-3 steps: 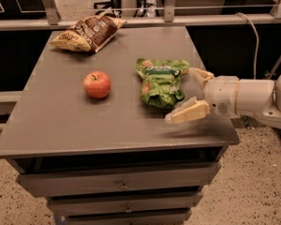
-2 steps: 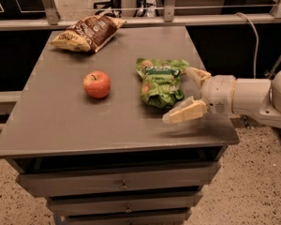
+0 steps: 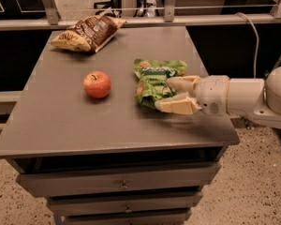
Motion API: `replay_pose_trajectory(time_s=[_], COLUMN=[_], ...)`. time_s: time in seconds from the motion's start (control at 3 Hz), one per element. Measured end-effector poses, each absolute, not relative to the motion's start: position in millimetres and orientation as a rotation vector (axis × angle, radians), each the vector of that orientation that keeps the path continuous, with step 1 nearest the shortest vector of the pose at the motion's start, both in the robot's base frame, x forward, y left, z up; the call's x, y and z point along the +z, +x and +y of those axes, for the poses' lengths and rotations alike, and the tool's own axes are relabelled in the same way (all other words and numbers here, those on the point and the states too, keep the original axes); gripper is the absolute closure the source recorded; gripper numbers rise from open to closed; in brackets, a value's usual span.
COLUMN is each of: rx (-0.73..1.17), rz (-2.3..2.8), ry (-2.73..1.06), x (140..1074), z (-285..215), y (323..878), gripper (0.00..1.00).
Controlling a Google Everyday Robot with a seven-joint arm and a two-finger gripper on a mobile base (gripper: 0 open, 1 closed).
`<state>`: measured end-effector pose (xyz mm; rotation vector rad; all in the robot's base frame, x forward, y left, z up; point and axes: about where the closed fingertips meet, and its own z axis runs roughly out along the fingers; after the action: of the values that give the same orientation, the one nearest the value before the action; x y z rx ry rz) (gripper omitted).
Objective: Move green rice chip bag near brown chip bag
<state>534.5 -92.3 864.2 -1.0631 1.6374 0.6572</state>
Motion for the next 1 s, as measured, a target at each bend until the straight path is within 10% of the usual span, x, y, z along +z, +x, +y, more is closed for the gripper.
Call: replay_pose_trajectory(time_s=[0.67,1.0], rx=[0.587,0.510], rz=[1.702,1.703], ry=[-1.025,-1.018], x=[865,869], z=[-102,-115], y=[542,559], gripper=[0.99,1.00])
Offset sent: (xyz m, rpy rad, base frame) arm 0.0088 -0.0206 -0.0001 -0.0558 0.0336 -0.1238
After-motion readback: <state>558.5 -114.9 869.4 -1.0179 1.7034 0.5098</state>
